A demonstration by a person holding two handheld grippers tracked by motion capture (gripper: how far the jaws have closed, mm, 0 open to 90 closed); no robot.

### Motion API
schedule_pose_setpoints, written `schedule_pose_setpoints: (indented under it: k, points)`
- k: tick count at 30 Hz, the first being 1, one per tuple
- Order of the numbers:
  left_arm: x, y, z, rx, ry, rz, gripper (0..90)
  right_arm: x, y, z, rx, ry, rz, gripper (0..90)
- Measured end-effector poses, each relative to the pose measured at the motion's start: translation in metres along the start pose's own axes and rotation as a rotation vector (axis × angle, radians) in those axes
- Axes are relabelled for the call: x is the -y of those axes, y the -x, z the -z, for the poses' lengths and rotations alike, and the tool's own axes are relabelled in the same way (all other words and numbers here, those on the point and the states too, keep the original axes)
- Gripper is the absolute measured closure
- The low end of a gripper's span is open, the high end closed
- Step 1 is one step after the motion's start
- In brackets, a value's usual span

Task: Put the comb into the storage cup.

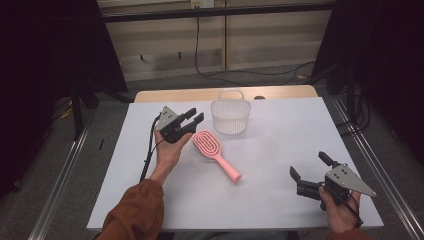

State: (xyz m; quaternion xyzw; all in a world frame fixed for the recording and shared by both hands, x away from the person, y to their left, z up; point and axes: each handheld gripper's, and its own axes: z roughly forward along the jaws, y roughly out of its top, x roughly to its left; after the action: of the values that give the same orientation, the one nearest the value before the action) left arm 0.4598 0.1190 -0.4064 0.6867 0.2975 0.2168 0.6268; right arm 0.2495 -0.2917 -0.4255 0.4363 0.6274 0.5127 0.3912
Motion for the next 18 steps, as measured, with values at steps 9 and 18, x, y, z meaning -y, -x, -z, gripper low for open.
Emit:
schedule_pose_setpoints:
  k: [9, 18]
  points:
    - [0.005, -0.002, -0.011, 0.038, -0.046, 0.021, 84.3, 0.000, -0.001, 0.000, -0.009, -0.001, 0.002, 0.0]
    - [0.006, -0.006, -0.021, 0.054, -0.167, 0.050, 90.0, 0.000, -0.001, 0.000, -0.010, 0.002, 0.002, 0.0]
